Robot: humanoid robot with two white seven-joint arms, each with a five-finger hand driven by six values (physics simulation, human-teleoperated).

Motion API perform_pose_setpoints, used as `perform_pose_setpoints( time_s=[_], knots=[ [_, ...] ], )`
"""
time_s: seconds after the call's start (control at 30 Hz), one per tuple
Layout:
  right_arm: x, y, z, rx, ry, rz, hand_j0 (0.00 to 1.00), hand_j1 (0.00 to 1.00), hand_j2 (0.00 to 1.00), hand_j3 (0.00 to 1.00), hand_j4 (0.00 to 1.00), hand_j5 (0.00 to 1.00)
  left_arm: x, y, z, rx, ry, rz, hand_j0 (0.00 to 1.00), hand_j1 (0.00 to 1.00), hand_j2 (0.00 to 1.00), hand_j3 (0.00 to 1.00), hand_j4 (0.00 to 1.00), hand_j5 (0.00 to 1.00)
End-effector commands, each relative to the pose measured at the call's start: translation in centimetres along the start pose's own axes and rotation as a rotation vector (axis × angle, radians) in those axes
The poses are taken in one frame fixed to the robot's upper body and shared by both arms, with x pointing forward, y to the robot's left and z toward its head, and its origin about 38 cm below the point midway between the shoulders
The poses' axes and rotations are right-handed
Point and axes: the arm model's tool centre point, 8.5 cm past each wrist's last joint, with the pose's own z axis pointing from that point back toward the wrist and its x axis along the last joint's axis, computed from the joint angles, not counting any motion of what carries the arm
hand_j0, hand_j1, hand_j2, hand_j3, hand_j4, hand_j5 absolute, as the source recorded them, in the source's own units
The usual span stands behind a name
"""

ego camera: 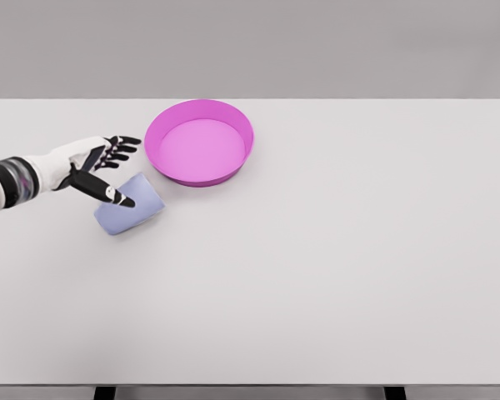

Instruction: Flip the cup with left arm and place it on the plate

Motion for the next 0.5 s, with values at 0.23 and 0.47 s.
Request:
perform_pose_setpoints(
  time_s=[0.23, 0.47],
  knots=[
    [0.00, 0.00, 0.00, 0.000, 0.000, 0.000, 1.00, 1.00, 1.00, 1.00, 1.00, 1.00, -0.34, 0.31, 0.19, 0.023, 0.010, -0.021, 1.00, 1.00, 1.00, 1.00, 1.00, 1.00],
    [0.00, 0.00, 0.00, 0.000, 0.000, 0.001, 1.00, 1.00, 1.00, 1.00, 1.00, 1.00, -0.64, -0.33, 0.03, 0.022, 0.013, -0.037, 1.00, 1.00, 1.00, 1.00, 1.00, 1.00]
  ],
)
